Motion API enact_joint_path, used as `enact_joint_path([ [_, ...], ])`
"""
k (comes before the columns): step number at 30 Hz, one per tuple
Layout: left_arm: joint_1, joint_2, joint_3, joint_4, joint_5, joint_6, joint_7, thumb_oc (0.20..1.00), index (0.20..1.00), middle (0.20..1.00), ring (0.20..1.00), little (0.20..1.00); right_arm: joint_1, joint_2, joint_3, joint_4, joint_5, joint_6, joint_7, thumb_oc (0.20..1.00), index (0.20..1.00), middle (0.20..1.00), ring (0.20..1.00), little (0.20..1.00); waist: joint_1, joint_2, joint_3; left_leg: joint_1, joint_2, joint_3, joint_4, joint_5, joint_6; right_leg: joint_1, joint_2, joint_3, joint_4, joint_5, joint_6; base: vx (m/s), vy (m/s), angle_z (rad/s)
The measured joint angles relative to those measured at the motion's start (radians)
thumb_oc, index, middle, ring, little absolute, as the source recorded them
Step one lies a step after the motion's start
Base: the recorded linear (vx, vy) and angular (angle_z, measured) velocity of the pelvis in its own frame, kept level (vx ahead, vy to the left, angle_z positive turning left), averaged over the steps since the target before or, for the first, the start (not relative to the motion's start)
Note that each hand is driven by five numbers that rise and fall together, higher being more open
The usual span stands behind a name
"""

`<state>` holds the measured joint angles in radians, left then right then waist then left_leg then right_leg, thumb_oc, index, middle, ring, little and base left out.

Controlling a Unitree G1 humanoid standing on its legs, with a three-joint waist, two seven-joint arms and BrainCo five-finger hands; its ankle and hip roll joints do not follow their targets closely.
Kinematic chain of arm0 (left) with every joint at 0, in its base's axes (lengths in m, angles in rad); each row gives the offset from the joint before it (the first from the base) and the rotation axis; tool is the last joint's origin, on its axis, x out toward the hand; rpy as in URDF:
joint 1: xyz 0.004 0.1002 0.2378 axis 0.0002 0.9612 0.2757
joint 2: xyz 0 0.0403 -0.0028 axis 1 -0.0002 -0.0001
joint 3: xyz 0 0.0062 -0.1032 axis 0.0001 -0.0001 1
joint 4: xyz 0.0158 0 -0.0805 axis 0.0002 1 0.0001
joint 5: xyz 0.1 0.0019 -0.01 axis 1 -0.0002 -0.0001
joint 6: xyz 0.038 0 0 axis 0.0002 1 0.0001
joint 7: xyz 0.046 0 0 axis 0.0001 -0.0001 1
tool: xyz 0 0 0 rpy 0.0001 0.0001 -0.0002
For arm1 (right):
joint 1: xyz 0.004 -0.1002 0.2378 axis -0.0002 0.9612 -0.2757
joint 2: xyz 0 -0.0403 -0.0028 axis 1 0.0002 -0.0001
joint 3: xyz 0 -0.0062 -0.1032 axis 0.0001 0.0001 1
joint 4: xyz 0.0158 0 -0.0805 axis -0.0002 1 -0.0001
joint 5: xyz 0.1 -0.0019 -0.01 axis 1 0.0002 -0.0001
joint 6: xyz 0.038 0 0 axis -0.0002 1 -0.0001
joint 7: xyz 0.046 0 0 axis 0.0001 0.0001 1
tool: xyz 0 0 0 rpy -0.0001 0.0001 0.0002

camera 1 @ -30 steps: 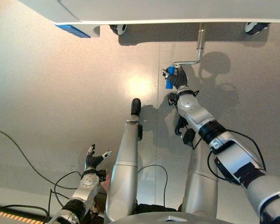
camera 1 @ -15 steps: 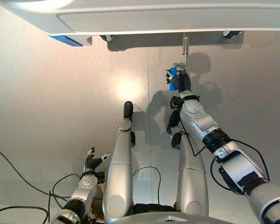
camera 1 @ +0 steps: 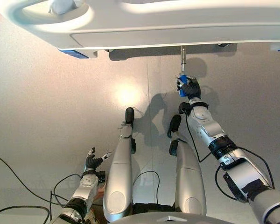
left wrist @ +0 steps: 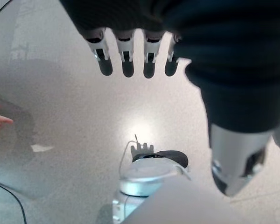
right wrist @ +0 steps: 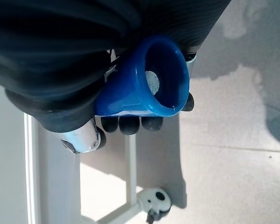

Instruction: Raise the hospital bed

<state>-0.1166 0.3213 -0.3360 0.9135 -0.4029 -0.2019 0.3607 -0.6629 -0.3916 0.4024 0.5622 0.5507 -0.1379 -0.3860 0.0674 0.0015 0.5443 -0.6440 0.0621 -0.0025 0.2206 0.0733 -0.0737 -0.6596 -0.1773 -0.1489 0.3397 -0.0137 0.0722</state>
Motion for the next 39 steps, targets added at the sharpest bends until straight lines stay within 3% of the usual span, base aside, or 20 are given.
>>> enact_joint_path([
  [8,-0.003,0.005,0.015,-0.003,0.000,-0.001,-0.016,1.000,1.000,1.000,1.000,1.000,0.021,-0.024,-0.020,0.022,-0.011,0.001,0.000,0.200,0.200,0.200,0.200,0.200,0.006,-0.005,0.002,0.022,-0.002,-0.001,-0.006,0.002,0.003,0.027,0.000,0.000,-0.014,0.005,0.004,0.04,-0.013,0.01],
  [23,-0.002,0.010,0.013,-0.044,0.000,-0.008,-0.010,1.000,1.000,1.000,1.000,1.000,0.011,-0.148,-0.047,0.062,-0.227,-0.013,-0.031,0.200,0.200,0.200,0.200,0.200,-0.003,-0.020,0.004,-0.039,-0.008,0.015,-0.013,0.006,0.010,-0.044,-0.002,0.020,-0.022,0.017,0.010,0.01,-0.009,-0.02],
  [39,-0.004,0.039,-0.027,-0.108,-0.004,-0.031,0.013,1.000,1.000,1.000,1.000,1.000,-0.275,-0.182,-0.040,0.444,-0.245,-0.032,-0.046,0.200,0.200,0.200,0.200,0.200,-0.021,-0.026,0.003,-0.249,-0.029,0.000,0.073,0.014,0.020,-0.246,-0.023,0.032,0.055,0.027,0.014,0.00,0.000,0.01],
])
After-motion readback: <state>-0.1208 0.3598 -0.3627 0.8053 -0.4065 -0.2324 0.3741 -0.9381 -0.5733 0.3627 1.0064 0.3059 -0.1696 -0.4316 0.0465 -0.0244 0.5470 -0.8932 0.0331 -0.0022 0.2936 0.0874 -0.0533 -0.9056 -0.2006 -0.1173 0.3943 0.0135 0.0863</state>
